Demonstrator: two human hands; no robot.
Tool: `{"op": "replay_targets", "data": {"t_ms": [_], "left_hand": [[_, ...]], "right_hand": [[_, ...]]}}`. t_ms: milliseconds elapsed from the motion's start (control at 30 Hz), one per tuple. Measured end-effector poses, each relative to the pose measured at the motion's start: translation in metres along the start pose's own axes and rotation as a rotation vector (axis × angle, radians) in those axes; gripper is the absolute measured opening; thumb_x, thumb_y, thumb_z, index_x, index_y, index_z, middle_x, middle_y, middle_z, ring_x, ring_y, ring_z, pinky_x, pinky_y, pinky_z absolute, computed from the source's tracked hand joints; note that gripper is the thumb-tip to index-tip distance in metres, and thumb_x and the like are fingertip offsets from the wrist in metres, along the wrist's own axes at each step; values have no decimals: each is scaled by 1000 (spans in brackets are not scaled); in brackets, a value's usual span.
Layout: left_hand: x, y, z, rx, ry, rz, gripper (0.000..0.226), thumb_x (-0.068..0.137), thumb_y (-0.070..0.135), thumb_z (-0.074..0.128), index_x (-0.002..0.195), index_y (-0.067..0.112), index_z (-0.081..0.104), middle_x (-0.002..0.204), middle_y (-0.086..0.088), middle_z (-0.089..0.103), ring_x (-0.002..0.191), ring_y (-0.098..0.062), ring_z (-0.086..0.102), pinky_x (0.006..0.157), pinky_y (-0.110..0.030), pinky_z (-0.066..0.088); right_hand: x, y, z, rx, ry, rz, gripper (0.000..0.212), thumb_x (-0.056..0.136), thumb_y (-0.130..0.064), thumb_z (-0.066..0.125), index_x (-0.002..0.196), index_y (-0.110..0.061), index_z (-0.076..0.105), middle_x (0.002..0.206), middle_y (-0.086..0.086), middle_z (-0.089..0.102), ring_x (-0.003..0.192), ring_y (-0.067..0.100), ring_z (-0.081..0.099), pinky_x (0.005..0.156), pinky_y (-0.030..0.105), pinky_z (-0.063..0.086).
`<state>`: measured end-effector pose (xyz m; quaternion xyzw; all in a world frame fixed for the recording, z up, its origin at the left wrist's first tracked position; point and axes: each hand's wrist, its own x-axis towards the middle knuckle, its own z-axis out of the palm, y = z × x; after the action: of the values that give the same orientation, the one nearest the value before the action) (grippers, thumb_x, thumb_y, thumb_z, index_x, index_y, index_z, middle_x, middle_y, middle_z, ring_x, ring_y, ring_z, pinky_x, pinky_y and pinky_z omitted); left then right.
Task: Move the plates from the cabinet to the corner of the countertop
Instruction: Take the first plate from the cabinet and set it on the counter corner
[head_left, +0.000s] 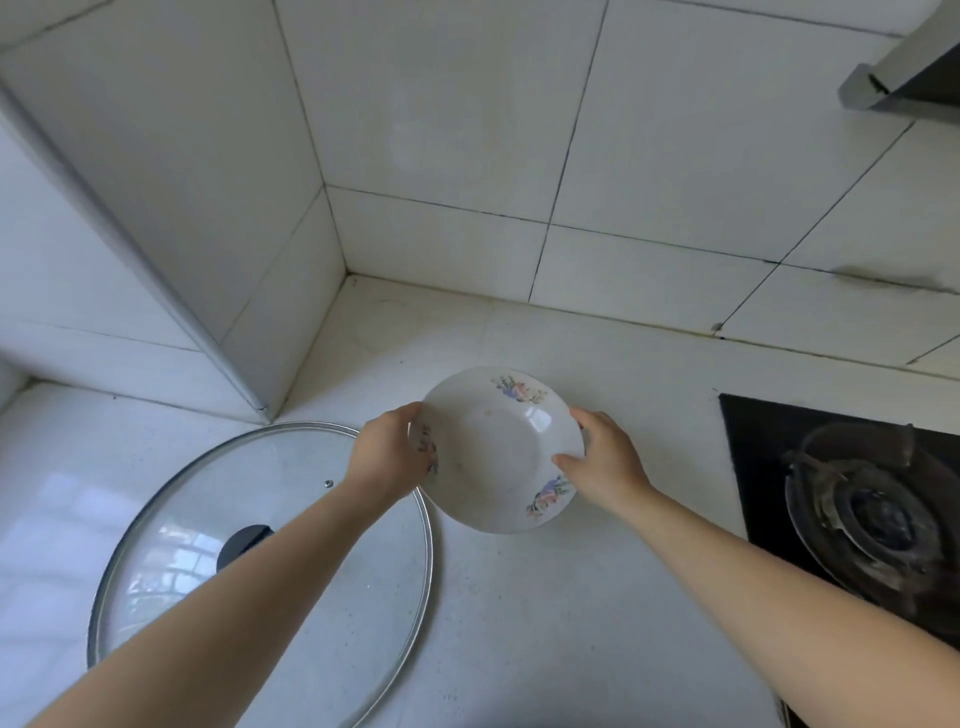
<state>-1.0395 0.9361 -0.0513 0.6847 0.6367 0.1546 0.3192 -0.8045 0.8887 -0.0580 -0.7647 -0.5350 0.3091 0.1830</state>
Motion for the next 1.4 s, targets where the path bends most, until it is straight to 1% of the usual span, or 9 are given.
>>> {"op": "replay_targets", "data": {"t_ms": [167, 267, 500, 600, 767, 967, 1100, 1300, 1400], "left_hand": [[34, -14, 3, 20, -62, -3, 37, 73, 5, 56, 108, 14, 63, 92, -7, 68, 88, -30, 60, 68, -29, 46], [51, -23, 1, 21, -65, 14, 37, 73, 4, 56, 108, 13, 63, 99, -9, 69, 91, -31, 61, 69, -30, 45], [84, -45, -17, 28, -19, -4, 31, 74, 2, 56, 102, 11, 64, 82, -2, 67, 64, -20, 51, 55, -25, 35], [98, -56, -25, 8, 22, -37, 33, 74, 2, 56, 105, 11, 62, 76, 2, 63, 60, -19, 49, 57, -24, 39], [128, -69, -36, 14, 12, -38, 29, 79, 4, 58, 108, 9, 60, 96, -9, 67, 67, -21, 51, 61, -26, 40], [159, -79, -43, 8, 28, -63, 25, 83, 11, 58, 107, 11, 54, 108, -12, 56, 83, -22, 52, 66, -28, 39], [172, -84, -44, 46, 22, -100, 37, 87, 16, 56, 123, 10, 48, 124, -14, 51, 101, -26, 52, 80, -29, 41], [181, -87, -42, 62, 16, -101, 38, 88, 15, 55, 125, 12, 47, 125, -13, 51, 107, -26, 52, 79, -23, 37], [183, -91, -36, 48, 16, -86, 34, 89, 15, 53, 122, 12, 48, 123, -12, 52, 99, -22, 50, 79, -23, 36]], "right_hand": [[38, -8, 21, -68, -41, 61, 61, 79, -15, 68, 135, -16, 44, 130, 8, 48, 118, 24, 49, 89, 23, 37], [54, -9, 32, -88, -38, 88, 63, 79, -16, 67, 137, -15, 41, 131, 8, 47, 119, 23, 49, 94, 26, 40], [101, -30, 53, -98, -51, 30, 64, 81, -16, 66, 139, -16, 39, 132, 8, 46, 121, 23, 48, 96, 26, 39], [122, -44, 59, -94, -55, -6, 64, 82, -15, 65, 140, -16, 38, 132, 8, 46, 121, 23, 48, 98, 27, 39], [160, -65, 64, -110, -86, -60, 64, 84, -17, 64, 141, -14, 36, 135, 7, 44, 123, 23, 47, 98, 26, 38], [207, -91, 63, -139, -88, -151, 64, 84, -14, 64, 141, -11, 35, 139, 9, 41, 126, 24, 44, 101, 26, 36], [225, -98, 66, -144, -97, -176, 64, 84, -15, 64, 141, -12, 36, 138, 9, 42, 125, 23, 45, 99, 25, 36], [233, -91, 75, -135, -134, -163, 64, 84, -16, 64, 141, -13, 35, 139, 9, 42, 126, 23, 44, 99, 25, 36], [232, -87, 75, -134, -135, -164, 64, 85, -17, 64, 142, -12, 34, 139, 9, 41, 127, 23, 43, 101, 26, 35]]}}
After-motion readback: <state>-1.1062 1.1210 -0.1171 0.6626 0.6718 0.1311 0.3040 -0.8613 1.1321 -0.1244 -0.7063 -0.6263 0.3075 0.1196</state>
